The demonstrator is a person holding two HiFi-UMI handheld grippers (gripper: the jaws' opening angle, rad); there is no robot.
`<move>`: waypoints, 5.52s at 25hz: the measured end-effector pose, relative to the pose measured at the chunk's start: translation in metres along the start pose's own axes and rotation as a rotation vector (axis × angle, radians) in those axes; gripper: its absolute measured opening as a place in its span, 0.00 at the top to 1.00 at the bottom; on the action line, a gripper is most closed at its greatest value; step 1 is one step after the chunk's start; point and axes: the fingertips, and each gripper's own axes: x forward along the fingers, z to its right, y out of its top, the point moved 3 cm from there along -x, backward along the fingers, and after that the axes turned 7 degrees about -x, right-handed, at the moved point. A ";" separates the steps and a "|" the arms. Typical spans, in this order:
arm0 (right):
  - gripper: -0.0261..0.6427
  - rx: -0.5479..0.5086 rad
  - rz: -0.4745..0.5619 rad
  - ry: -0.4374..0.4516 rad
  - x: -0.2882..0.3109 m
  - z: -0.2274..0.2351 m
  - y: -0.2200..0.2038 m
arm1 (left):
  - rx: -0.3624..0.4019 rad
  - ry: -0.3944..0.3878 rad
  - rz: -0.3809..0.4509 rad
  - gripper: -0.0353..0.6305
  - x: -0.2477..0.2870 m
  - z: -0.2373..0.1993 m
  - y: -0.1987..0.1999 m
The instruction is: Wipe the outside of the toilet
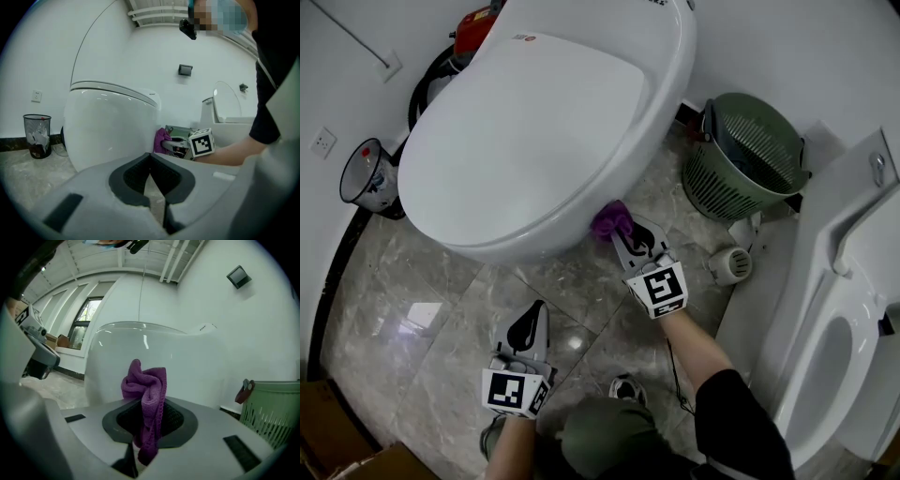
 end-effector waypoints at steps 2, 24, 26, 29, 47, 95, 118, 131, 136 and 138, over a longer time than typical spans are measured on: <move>0.86 0.032 -0.003 -0.043 0.002 0.024 -0.008 | 0.001 -0.002 -0.003 0.95 0.005 0.002 -0.002; 0.86 0.242 -0.211 -0.485 0.048 0.223 -0.059 | -0.005 0.002 -0.047 0.95 0.027 0.011 -0.018; 0.86 0.247 -0.189 -0.481 0.039 0.214 -0.056 | -0.003 0.001 -0.035 0.94 0.026 0.009 -0.016; 0.86 0.226 -0.136 -0.444 0.019 0.188 -0.046 | -0.002 0.007 -0.019 0.94 0.021 0.005 -0.012; 0.86 0.104 0.012 0.102 -0.036 -0.127 -0.014 | -0.012 0.049 0.000 0.95 -0.029 -0.013 -0.025; 0.86 0.335 -0.228 -0.545 0.037 0.163 -0.127 | -0.038 -0.002 -0.061 0.94 0.026 -0.020 -0.057; 0.87 0.468 -0.113 -0.259 -0.137 -0.147 0.046 | -0.017 0.060 -0.055 0.95 -0.149 -0.050 -0.019; 0.87 0.402 -0.183 -0.120 -0.215 -0.190 0.218 | -0.107 0.091 -0.073 0.94 -0.275 0.001 0.092; 0.87 0.377 -0.235 -0.064 -0.235 -0.184 0.290 | -0.116 0.103 -0.062 0.95 -0.303 0.024 0.164; 0.87 0.378 -0.237 -0.045 -0.238 -0.179 0.319 | -0.117 0.108 -0.056 0.94 -0.310 0.031 0.195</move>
